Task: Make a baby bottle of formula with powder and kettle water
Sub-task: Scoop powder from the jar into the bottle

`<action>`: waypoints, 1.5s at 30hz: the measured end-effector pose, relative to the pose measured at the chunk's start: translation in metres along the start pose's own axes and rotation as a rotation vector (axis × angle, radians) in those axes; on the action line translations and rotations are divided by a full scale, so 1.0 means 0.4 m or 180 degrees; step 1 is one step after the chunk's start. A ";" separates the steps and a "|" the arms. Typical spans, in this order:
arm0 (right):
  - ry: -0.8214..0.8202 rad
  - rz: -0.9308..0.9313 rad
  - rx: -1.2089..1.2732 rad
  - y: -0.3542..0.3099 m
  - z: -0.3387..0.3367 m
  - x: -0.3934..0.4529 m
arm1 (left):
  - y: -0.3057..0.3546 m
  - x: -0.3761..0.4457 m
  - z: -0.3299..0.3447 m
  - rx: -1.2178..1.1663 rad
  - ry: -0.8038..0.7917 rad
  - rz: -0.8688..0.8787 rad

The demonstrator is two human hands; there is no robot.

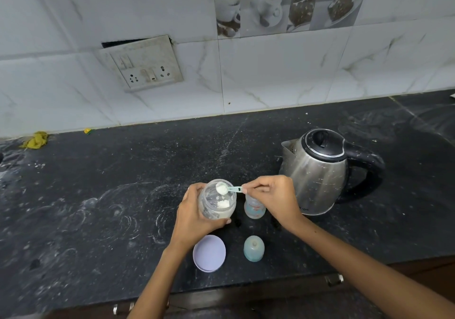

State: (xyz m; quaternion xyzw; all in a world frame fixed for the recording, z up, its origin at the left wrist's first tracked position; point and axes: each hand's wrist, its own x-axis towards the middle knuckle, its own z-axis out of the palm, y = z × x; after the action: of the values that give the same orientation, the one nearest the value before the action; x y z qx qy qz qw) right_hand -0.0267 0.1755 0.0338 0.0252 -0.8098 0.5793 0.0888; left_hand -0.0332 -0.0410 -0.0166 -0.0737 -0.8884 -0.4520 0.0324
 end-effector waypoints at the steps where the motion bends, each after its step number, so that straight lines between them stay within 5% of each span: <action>1: 0.0035 0.0306 0.0144 -0.001 0.001 0.005 | 0.000 0.000 0.003 -0.0069 -0.0007 -0.0041; 6: 0.0110 0.1126 0.0912 -0.020 -0.004 0.008 | -0.016 -0.010 0.029 -0.0375 0.0004 -0.0184; 11: 0.0194 0.1320 0.1191 -0.024 -0.034 -0.027 | -0.028 -0.032 0.039 -0.0350 0.0147 -0.0202; 17: 0.0653 0.1482 0.1454 -0.022 -0.097 -0.084 | 0.073 -0.098 0.096 -0.0367 0.1110 0.0807; 22: 0.0899 0.1490 0.1556 -0.008 -0.139 -0.115 | 0.156 -0.116 0.194 -0.0406 0.0531 0.0952; 31: 0.1118 0.1471 0.1453 0.017 -0.139 -0.126 | 0.165 -0.058 0.269 -0.0506 0.0006 -0.0067; 38: 0.1074 0.1294 0.1199 0.030 -0.125 -0.115 | 0.180 -0.014 0.263 -0.0658 0.0184 -0.0303; 45: 0.1034 0.1048 0.0846 0.037 -0.142 -0.108 | 0.176 0.003 0.239 -0.0215 0.0235 0.0195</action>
State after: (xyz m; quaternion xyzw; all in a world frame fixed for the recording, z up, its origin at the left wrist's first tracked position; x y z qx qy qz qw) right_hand 0.0200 0.2312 0.0305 -0.1888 -0.6949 0.6837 0.1181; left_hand -0.0220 0.0772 -0.0165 -0.0852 -0.8681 -0.4830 0.0765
